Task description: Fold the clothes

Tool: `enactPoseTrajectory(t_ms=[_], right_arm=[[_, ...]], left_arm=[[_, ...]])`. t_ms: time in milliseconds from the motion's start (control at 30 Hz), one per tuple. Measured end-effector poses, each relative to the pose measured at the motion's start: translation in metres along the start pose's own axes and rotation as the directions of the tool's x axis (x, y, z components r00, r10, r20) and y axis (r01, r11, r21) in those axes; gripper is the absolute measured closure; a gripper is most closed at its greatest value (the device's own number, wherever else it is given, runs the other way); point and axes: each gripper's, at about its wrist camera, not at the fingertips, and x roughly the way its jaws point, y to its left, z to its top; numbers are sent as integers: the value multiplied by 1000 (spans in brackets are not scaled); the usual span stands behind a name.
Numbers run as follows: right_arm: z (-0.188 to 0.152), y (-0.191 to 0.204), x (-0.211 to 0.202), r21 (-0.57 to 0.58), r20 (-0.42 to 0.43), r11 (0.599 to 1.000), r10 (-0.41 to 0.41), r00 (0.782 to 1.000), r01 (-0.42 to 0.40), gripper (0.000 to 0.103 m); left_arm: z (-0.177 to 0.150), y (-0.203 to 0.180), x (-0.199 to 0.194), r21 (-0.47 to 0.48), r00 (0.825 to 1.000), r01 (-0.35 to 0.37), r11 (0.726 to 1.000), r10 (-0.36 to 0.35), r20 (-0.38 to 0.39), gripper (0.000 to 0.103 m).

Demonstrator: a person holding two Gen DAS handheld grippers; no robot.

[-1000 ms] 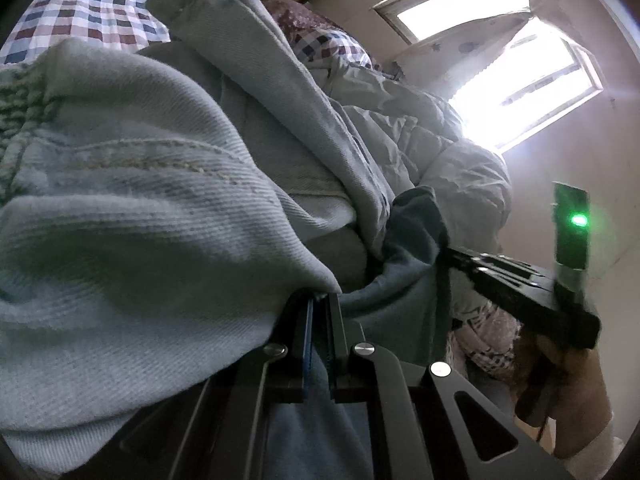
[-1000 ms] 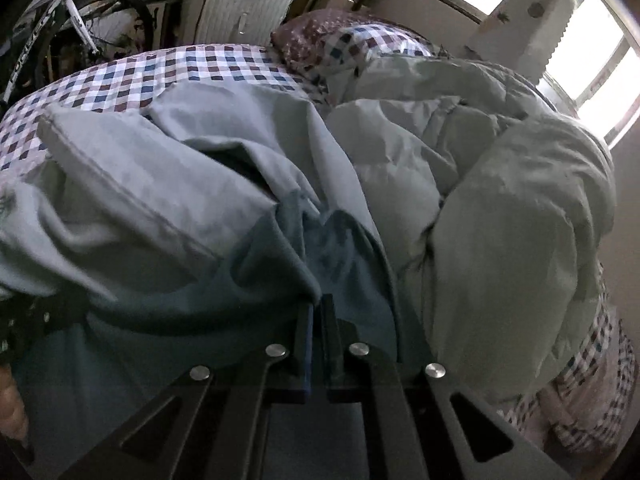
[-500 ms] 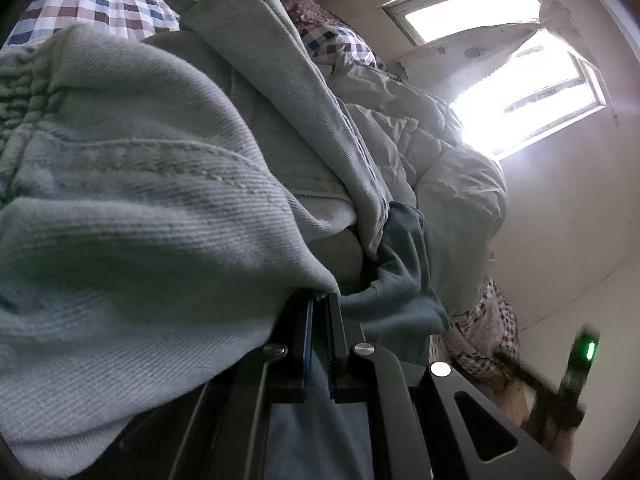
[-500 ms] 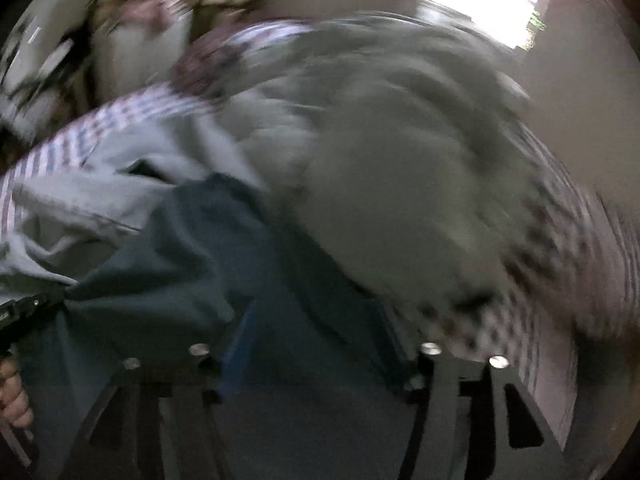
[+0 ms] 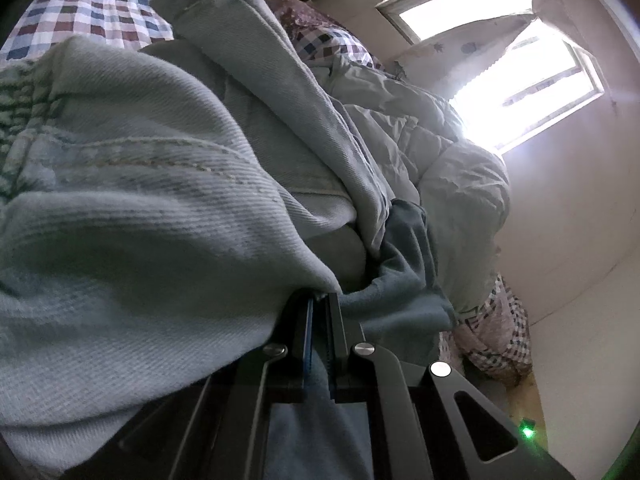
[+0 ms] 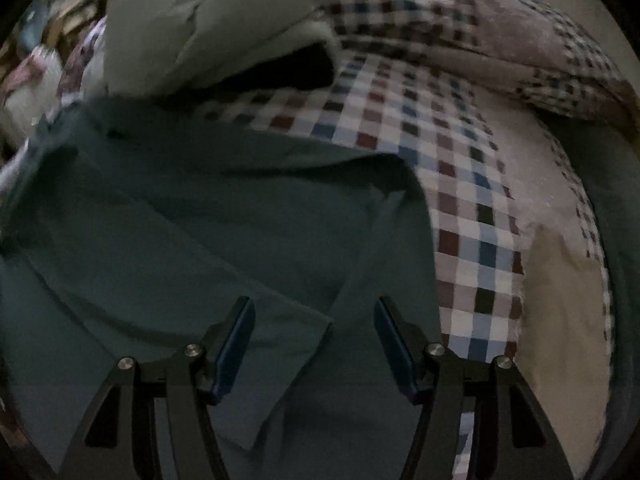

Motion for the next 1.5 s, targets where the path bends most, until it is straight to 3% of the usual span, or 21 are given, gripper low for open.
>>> enactPoseTrajectory(t_ms=[100,167,200,233,267,300,433,600,867,1000,1067,1133,1167,1367,1500], right_arm=[[-2,12,14,-87,-51,995,-45,998,41,39],[-2,18,20,-127,-77,991,-57,995,47,48],[-2,23,21,-154,-85,987,-59,995,46,58],[-3,28,20,-185,-89,981,-72,993,55,81],[-4,33,20,-216,-89,973,-96,991,75,96],[-4,36,18,-236,-83,967,-117,990,94,103],[-2,41,3,-273,-48,949,-176,983,157,103],[2,36,-11,-228,-43,966,-136,990,123,102],[21,26,21,-211,-55,959,-207,977,191,102],[24,20,35,-155,-84,952,-279,957,264,97],[18,19,16,-72,-24,977,-203,979,201,88],[3,29,-3,-61,34,992,-110,993,112,62],[-7,37,-12,-78,62,994,-67,996,72,59],[-61,93,-2,-266,52,964,30,998,-15,59],[-70,96,15,-277,45,961,33,998,-19,60]], left_arm=[[-1,-1,0,7,1000,-5,1000,5,3,98],[-1,-1,0,11,1000,-8,1000,8,5,98],[-1,-2,0,14,1000,-10,1000,10,6,98],[-1,-2,0,16,1000,-11,1000,11,7,98],[-2,-2,0,18,1000,-13,1000,13,8,98],[-2,-2,0,21,1000,-15,1000,14,9,98],[-3,-3,0,29,1000,-20,999,20,12,98],[-2,-1,0,21,1000,-17,1000,17,12,98],[-2,-2,1,23,1000,-23,999,22,9,98],[-1,-2,2,13,1000,-15,1000,15,3,98],[0,0,3,2,1000,-8,1000,8,-4,98],[2,1,4,-14,1000,2,1000,-3,-13,98],[3,2,4,-25,1000,9,1000,-9,-18,98],[10,8,2,-104,996,64,992,-70,-49,98],[13,7,1,-104,995,77,992,-82,-51,98]])
